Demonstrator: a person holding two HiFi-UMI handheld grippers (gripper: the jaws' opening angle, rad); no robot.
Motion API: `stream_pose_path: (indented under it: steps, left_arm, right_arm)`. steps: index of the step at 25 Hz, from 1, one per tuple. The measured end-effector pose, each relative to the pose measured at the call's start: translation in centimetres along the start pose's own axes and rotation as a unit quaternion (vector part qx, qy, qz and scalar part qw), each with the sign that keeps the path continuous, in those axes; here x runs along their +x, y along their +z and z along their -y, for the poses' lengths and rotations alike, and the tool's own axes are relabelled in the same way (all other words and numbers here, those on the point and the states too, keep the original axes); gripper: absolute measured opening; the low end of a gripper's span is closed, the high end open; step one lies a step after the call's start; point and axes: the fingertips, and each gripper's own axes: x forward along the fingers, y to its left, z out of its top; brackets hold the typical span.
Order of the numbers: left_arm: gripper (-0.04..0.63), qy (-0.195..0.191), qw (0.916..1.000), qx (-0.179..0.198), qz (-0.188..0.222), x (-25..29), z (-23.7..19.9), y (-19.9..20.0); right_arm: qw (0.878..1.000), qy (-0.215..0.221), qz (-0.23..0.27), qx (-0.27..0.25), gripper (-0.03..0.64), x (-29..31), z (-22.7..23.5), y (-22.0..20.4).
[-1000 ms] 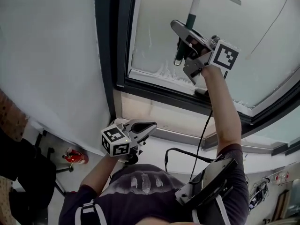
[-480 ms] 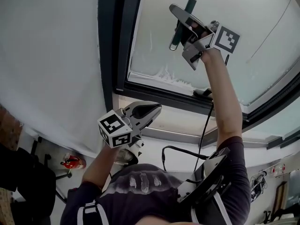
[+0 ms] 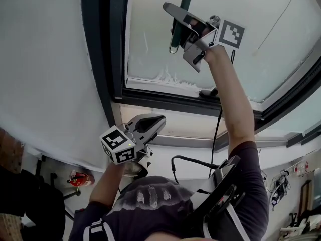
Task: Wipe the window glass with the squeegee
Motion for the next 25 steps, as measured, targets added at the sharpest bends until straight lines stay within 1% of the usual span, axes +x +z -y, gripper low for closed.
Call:
stream_pose_path:
  steps: [2,5,11,16,25]
  left_arm:
    - [0.006,0.002,1.0000,-0.009,0.001,0.2,0.3,0.1]
    - [0.006,0.005,0.9999,-0.010,-0.007,0.3,1.0,0.1]
    - [0.005,0.012,0.9999,0.002,0.000,0.9,1.2,-1.5]
    - [0.005,0.025,0.9996,-0.011,-0.007,0.3,1.3,-2.3]
    - [0.005,0.023,0.9996,-0.009,-0.012,-0.2,2.1,-2.8]
  right_arm:
    - [1.000,0.005,-0.003,0.006,0.026,0.1,-0.2,0.0]
    - [1.000,0.010,-0.007,0.015,0.026,-0.2,-0.6,-0.6]
    - [0.999,0.018,-0.014,0.034,0.026,-2.1,0.1,-4.3]
    - [0.999,0.021,-0.015,0.045,0.026,-2.3,0.3,-5.9]
    - [0.997,0.028,-0.011,0.068,0.026,-2.7,0.1,-8.3]
